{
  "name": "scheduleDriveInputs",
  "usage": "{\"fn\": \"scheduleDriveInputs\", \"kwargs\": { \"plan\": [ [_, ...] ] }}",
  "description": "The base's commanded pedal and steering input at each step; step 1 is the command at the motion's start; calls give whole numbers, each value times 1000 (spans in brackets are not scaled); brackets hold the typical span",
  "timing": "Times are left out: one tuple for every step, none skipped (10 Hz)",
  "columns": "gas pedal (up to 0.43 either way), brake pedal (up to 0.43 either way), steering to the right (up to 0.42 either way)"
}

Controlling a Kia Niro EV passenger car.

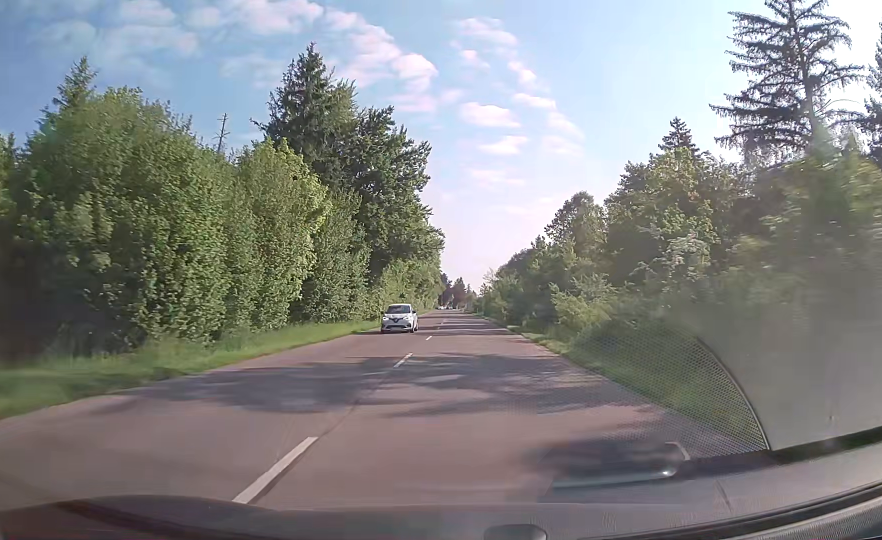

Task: Follow the waypoints while adhering to traffic rules and regulations

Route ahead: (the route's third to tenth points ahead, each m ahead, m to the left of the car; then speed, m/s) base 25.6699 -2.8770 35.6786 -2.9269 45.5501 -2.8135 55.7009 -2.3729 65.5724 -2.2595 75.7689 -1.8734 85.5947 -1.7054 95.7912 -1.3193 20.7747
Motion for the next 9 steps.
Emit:
{"fn": "scheduleDriveInputs", "kwargs": {
  "plan": [
    [47,0,-3],
    [47,0,-4],
    [47,0,-6],
    [47,0,-6],
    [47,0,-6],
    [47,0,-6],
    [47,0,-6],
    [47,0,-6],
    [47,0,-6]
  ]
}}
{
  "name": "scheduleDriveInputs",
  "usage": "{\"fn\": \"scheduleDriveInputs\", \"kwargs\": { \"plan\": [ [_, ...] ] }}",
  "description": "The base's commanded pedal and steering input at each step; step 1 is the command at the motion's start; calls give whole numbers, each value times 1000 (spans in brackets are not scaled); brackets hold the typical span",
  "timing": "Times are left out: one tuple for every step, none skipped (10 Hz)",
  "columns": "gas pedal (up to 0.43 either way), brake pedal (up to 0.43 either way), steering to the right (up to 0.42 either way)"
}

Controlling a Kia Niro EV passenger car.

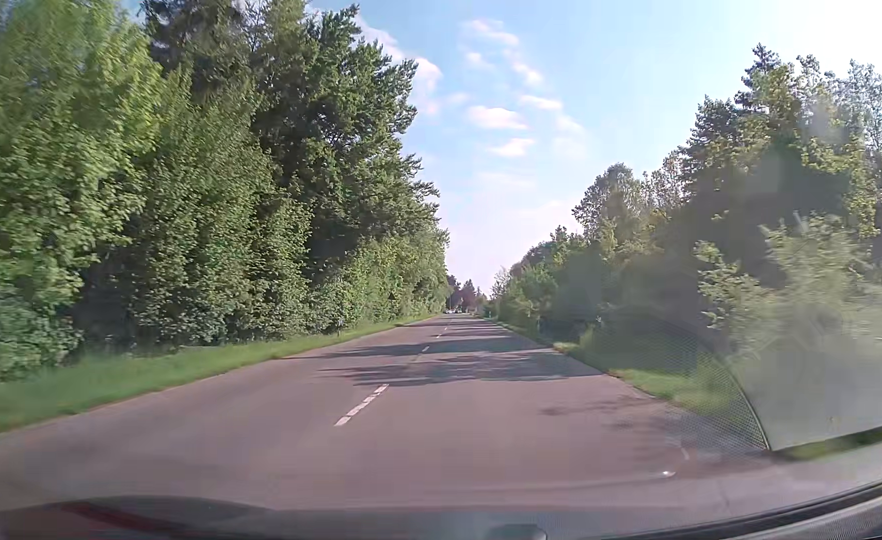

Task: Follow the waypoints while adhering to traffic rules and regulations

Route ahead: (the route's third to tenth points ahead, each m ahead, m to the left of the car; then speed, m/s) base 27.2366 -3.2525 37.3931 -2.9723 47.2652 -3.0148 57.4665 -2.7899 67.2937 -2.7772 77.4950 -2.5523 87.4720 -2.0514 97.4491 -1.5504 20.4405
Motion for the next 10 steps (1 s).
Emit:
{"fn": "scheduleDriveInputs", "kwargs": {
  "plan": [
    [47,0,-6],
    [47,0,-6],
    [47,0,-6],
    [39,0,-5],
    [8,0,-4],
    [0,0,-4],
    [0,0,-1],
    [0,0,0],
    [0,0,2],
    [0,6,3]
  ]
}}
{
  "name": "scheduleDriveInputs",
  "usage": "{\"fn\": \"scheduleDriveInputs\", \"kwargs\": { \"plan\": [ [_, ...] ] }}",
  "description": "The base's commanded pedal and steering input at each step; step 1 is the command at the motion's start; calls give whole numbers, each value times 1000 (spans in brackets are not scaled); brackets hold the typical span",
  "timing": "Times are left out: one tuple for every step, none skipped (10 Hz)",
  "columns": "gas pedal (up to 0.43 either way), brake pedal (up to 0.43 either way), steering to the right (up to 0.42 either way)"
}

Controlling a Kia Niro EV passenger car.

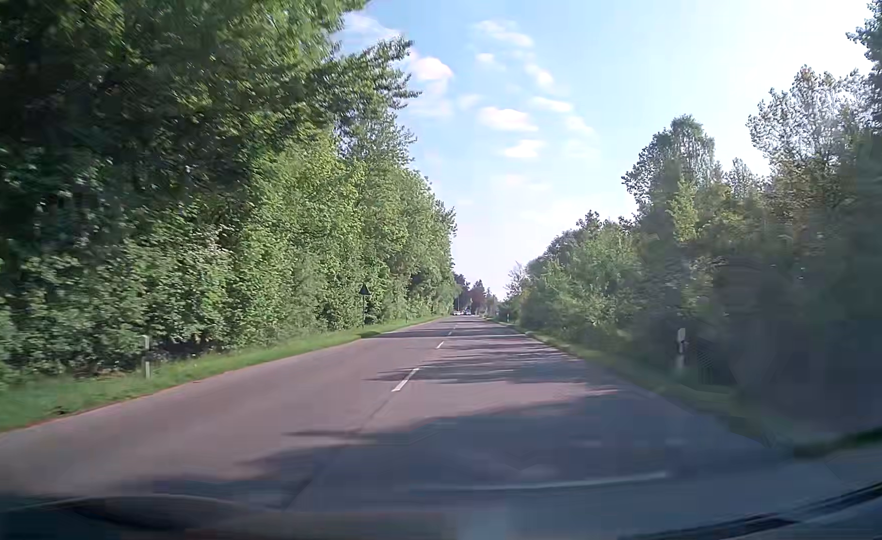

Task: Follow the waypoints while adhering to traffic rules and regulations

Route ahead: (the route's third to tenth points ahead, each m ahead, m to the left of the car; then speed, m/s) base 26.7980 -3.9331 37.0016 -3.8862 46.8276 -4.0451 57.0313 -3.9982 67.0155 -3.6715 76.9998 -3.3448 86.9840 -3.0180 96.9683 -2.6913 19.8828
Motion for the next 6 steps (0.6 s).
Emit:
{"fn": "scheduleDriveInputs", "kwargs": {
  "plan": [
    [0,24,3],
    [0,37,4],
    [0,43,4],
    [0,43,4],
    [0,43,3],
    [0,43,3]
  ]
}}
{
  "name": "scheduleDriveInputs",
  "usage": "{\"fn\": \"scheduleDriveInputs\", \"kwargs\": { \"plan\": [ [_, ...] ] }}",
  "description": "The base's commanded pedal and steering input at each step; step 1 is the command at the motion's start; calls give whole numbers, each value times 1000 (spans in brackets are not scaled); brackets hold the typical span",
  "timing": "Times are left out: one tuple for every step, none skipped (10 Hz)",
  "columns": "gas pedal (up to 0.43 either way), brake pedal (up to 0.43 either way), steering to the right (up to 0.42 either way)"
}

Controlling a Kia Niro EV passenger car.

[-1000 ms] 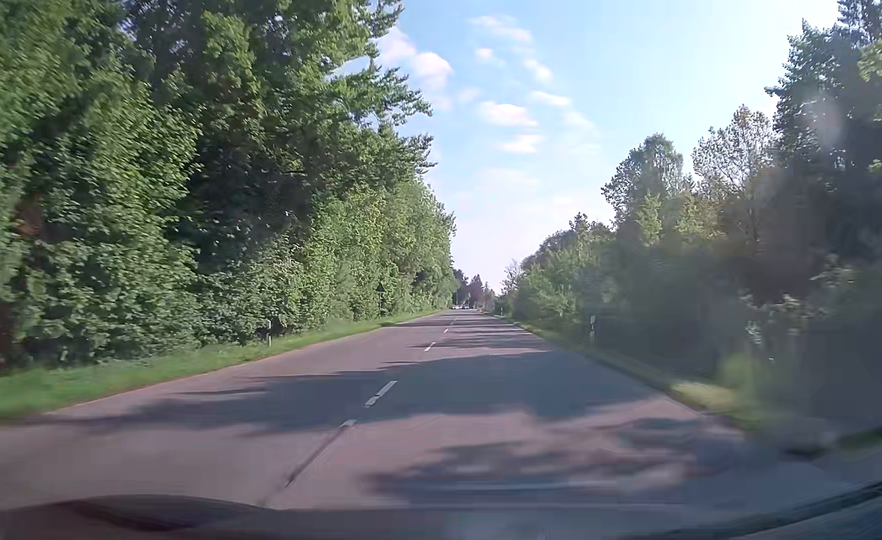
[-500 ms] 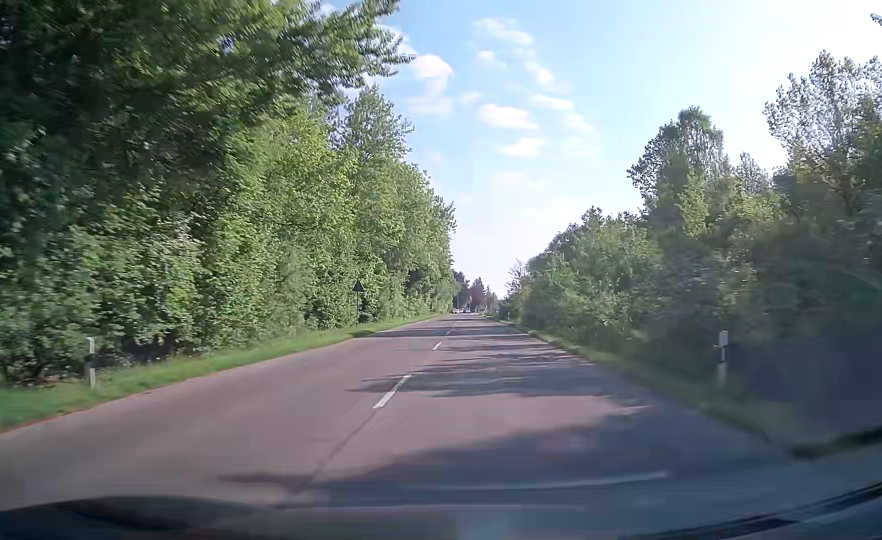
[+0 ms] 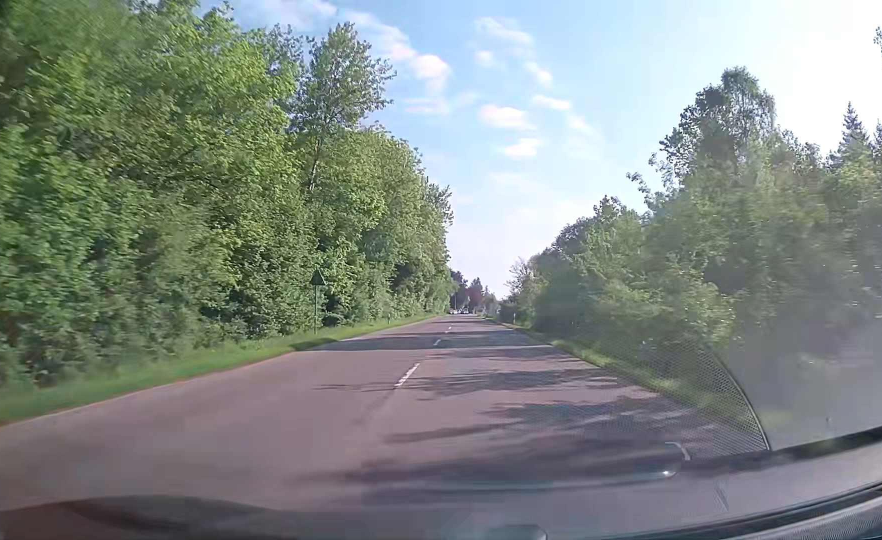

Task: Follow the waypoints while adhering to traffic rules and regulations

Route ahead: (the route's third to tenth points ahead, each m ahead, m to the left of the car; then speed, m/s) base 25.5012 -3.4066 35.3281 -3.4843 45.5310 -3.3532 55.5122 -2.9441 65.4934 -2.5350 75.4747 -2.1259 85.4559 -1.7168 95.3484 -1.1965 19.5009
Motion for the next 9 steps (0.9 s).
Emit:
{"fn": "scheduleDriveInputs", "kwargs": {
  "plan": [
    [0,30,2],
    [0,37,1],
    [0,37,0],
    [0,24,0],
    [0,18,-1],
    [0,18,-1],
    [0,0,-1],
    [0,0,-2],
    [0,0,-2]
  ]
}}
